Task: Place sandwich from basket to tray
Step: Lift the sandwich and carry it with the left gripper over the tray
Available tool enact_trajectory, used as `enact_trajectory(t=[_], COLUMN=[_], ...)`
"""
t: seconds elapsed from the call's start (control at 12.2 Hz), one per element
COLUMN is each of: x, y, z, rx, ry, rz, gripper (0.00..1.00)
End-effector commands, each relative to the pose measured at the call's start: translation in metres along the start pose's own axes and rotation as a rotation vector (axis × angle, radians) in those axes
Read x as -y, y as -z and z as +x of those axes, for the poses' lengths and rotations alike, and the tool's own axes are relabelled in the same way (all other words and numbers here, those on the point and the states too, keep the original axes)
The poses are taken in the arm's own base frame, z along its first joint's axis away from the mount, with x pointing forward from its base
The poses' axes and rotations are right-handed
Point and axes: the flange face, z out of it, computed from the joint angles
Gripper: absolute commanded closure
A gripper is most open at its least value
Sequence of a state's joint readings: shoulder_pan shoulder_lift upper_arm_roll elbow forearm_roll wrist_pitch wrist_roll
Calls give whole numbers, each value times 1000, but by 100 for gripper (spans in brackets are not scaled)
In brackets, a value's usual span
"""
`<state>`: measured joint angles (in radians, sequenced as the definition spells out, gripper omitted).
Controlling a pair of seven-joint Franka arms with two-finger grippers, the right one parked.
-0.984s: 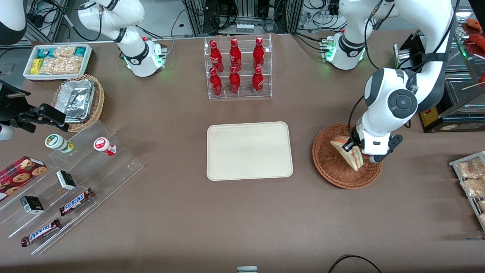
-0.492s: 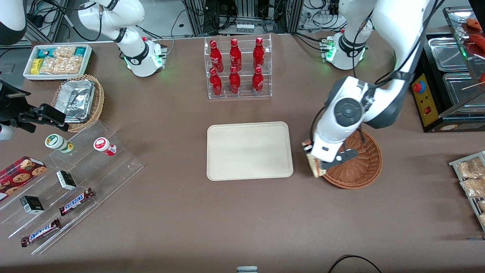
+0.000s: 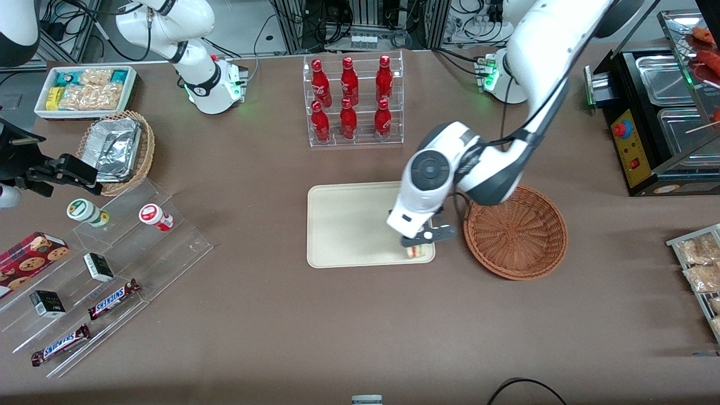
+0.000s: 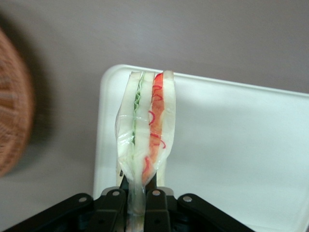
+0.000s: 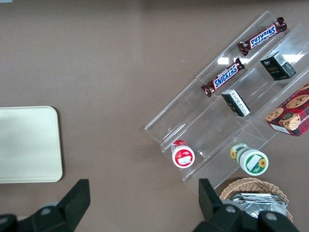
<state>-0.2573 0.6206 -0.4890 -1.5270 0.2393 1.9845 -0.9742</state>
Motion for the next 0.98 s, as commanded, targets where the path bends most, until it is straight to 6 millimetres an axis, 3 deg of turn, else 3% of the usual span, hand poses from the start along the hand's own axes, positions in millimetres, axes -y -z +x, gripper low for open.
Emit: enact_trajectory(t=[0.0, 0.41, 0.66, 0.9], x=[-45, -83, -88, -92], y=[-19, -48, -56, -62], z=[-7, -34, -39, -37], rx=[15, 16, 14, -10], ry=[15, 77, 80, 67], rz=[1, -50, -63, -81], gripper=[97, 97, 96, 82])
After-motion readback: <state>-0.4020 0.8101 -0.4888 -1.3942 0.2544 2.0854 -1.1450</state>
